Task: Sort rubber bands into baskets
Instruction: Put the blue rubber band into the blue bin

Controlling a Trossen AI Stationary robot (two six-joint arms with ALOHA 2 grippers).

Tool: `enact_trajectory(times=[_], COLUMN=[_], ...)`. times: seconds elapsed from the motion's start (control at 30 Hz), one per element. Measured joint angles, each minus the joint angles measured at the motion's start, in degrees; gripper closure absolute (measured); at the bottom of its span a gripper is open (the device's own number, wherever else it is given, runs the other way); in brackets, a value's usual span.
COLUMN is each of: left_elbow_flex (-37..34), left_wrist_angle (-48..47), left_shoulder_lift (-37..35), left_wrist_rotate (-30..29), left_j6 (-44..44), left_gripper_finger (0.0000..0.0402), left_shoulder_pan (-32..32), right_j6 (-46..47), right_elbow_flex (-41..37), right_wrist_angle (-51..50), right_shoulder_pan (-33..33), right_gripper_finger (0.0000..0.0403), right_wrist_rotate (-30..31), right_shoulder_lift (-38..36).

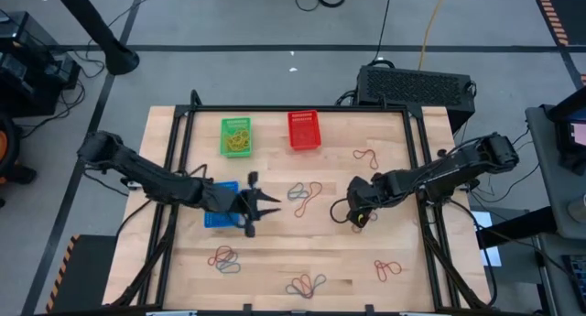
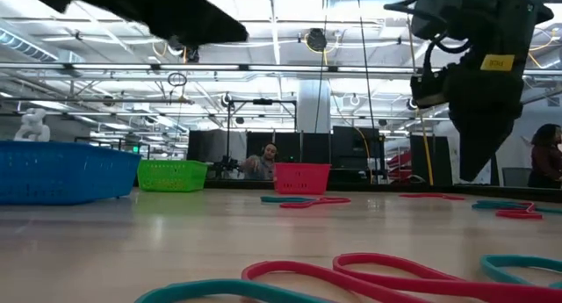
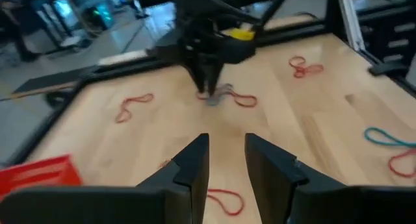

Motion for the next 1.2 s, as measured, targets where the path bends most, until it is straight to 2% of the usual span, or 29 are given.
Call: enact_trajectory(times=[0.23, 0.6, 0.7, 0.87, 1.03, 1.2], left_elbow_flex=[-0.04, -0.04, -0.04, -0.04, -0.04, -0.04], left_wrist_angle=[4.95, 5.52, 5.58, 5.61, 8.05, 11.53], left_shoulder_lift=[8.79, 9.78, 9.78, 9.78, 9.78, 11.27], left_wrist_rotate=[4.74, 9.85, 9.96, 9.96, 10.07, 13.58], left_j6=[1.06, -1.43, -1.83, -1.85, -1.89, -1.85], left_gripper_finger=[0.0294, 0.0294, 0.0294, 0.0294, 0.0294, 0.0294], left_shoulder_pan=[3.65, 6.98, 7.18, 7.10, 7.11, 7.11], right_j6=[3.65, 6.95, 5.78, 2.57, -0.79, -4.44], right_elbow_flex=[-0.47, -4.59, -4.68, -4.30, -0.36, 5.02], right_wrist_angle=[-0.48, 4.32, 4.35, 4.13, 0.65, -3.68], right_shoulder_pan=[0.54, 2.56, 2.56, 2.51, 2.47, 2.47], right_gripper_finger=[0.0305, 0.0306, 0.0323, 0.0392, 0.0400, 0.0402], right_wrist_rotate=[0.05, 0.51, 0.51, 1.04, 2.09, 4.01], right_shoulder_lift=[2.47, 5.37, 5.25, 5.18, 5.53, 5.46])
